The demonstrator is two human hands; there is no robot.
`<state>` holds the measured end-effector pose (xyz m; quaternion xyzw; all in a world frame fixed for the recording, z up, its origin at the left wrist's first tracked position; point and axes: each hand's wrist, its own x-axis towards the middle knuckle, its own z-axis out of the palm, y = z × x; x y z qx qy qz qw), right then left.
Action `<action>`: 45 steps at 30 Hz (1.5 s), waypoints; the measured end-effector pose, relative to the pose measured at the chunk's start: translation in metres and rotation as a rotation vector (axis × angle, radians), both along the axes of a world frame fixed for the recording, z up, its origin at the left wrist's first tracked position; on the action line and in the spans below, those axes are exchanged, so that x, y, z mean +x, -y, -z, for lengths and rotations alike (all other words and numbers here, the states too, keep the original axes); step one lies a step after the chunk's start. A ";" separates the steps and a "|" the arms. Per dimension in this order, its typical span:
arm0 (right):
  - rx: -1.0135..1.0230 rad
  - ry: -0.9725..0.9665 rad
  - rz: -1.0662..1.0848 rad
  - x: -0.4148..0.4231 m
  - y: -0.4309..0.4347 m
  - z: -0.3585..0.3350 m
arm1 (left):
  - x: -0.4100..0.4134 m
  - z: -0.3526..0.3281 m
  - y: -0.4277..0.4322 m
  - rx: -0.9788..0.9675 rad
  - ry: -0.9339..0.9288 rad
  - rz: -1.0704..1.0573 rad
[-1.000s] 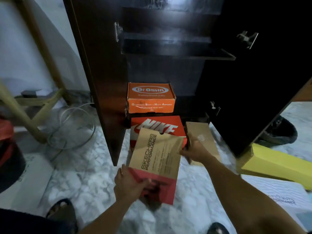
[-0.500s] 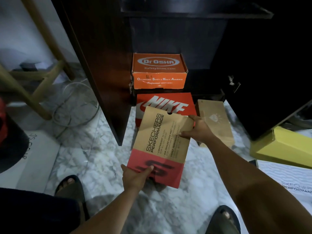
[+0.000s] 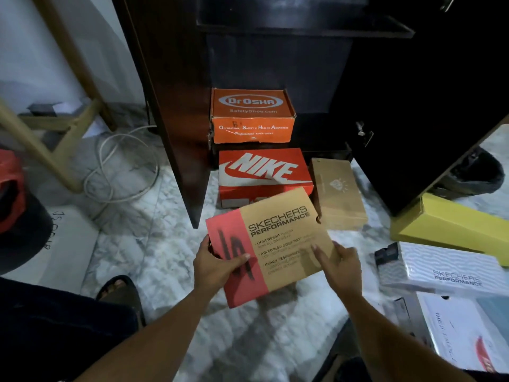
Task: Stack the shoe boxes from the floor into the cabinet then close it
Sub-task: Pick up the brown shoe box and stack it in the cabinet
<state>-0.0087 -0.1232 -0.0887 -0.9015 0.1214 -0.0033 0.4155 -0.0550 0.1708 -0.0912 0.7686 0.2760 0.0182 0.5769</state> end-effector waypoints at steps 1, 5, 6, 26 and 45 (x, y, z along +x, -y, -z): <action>0.044 -0.011 0.004 -0.013 -0.001 0.003 | -0.002 0.001 -0.004 0.002 0.003 0.032; 0.094 -0.192 -0.053 -0.042 -0.005 0.020 | -0.007 -0.001 -0.021 0.009 -0.053 0.166; 0.100 -0.250 -0.078 -0.045 -0.006 0.023 | -0.008 -0.001 -0.024 0.003 -0.075 0.198; 0.278 -0.081 -0.399 -0.052 -0.003 0.030 | -0.055 0.031 -0.029 0.001 0.005 0.401; 0.127 0.370 -0.222 0.105 0.012 -0.167 | 0.126 -0.147 -0.002 0.105 0.457 0.288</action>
